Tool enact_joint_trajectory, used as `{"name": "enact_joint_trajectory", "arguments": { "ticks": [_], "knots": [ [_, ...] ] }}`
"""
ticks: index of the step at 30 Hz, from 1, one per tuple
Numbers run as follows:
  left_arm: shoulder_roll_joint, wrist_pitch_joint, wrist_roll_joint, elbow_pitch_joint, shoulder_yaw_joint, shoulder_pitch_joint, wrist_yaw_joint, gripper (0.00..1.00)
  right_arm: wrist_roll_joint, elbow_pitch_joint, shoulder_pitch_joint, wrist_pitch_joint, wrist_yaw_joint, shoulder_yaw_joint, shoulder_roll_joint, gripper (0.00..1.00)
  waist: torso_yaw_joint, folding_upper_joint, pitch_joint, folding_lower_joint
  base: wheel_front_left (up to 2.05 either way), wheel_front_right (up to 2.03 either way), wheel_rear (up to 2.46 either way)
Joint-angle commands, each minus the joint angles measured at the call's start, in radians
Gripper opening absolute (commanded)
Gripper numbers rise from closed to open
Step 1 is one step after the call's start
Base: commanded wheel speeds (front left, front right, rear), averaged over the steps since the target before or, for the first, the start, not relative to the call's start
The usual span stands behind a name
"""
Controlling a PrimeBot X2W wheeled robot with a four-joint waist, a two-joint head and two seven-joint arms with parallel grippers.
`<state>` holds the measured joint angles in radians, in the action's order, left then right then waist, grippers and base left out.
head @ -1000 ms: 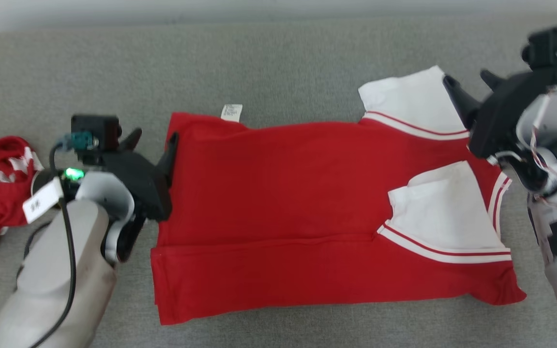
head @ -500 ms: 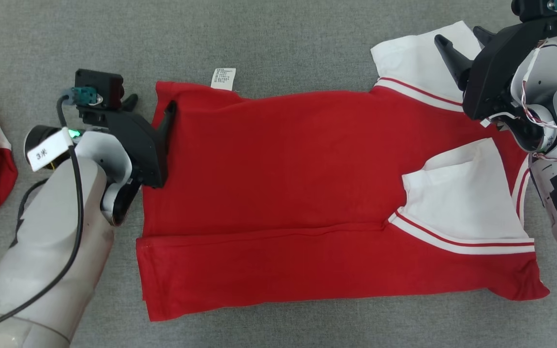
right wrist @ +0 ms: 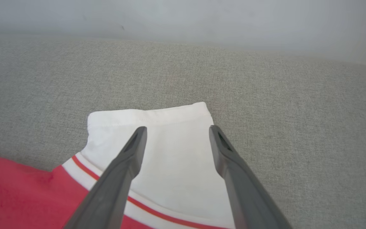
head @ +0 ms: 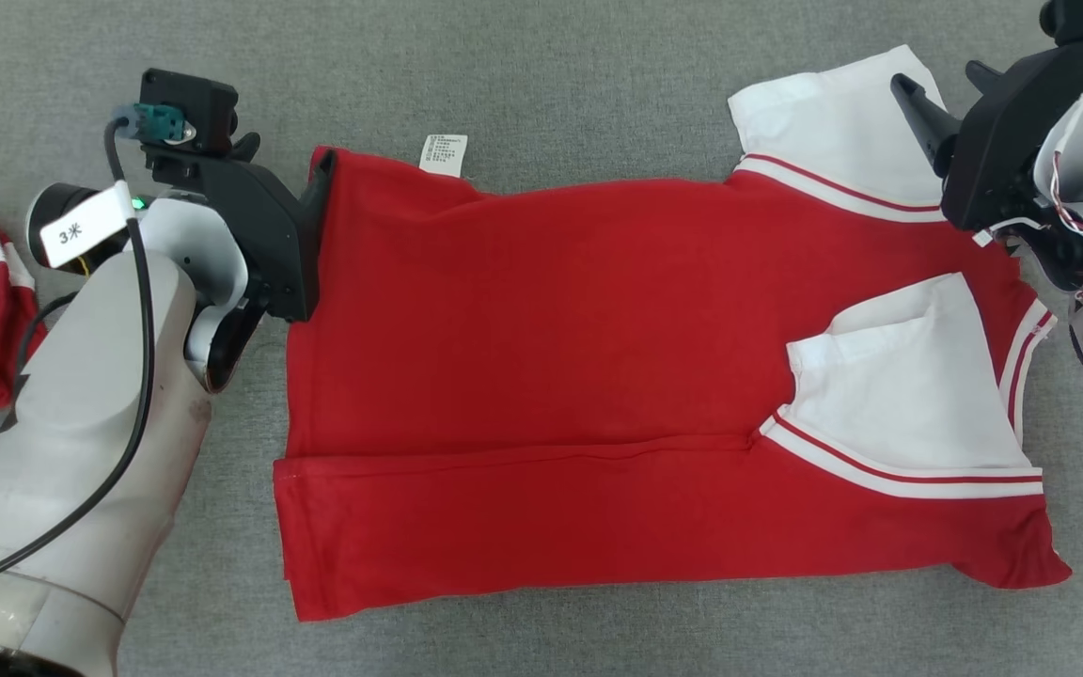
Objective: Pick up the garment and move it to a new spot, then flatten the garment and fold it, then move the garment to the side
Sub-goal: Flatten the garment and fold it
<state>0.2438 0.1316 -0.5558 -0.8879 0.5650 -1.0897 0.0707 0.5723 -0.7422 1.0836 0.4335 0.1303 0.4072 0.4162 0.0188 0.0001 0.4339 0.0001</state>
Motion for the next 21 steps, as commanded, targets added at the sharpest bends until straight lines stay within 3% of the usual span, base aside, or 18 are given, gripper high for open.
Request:
{"name": "enact_joint_trajectory", "arguments": {
  "ticks": [1, 21],
  "knots": [
    [0.002, 0.004, -0.002, 0.004, 0.002, -0.007, 0.0, 1.0, 0.007, -0.006, 0.004, -0.007, 0.0, 0.003, 0.005, 1.0, 0.004, -0.0001, -0.009, -0.0001, 0.0, 0.0, 0.0],
    [0.025, 0.073, -0.028, -0.007, 0.017, 0.012, -0.01, 1.0, 0.011, -0.124, 0.108, -0.018, 0.0, 0.085, -0.01, 1.0, -0.021, -0.0001, 0.039, -0.0001, 0.0, 0.0, 0.0]
  ]
}}
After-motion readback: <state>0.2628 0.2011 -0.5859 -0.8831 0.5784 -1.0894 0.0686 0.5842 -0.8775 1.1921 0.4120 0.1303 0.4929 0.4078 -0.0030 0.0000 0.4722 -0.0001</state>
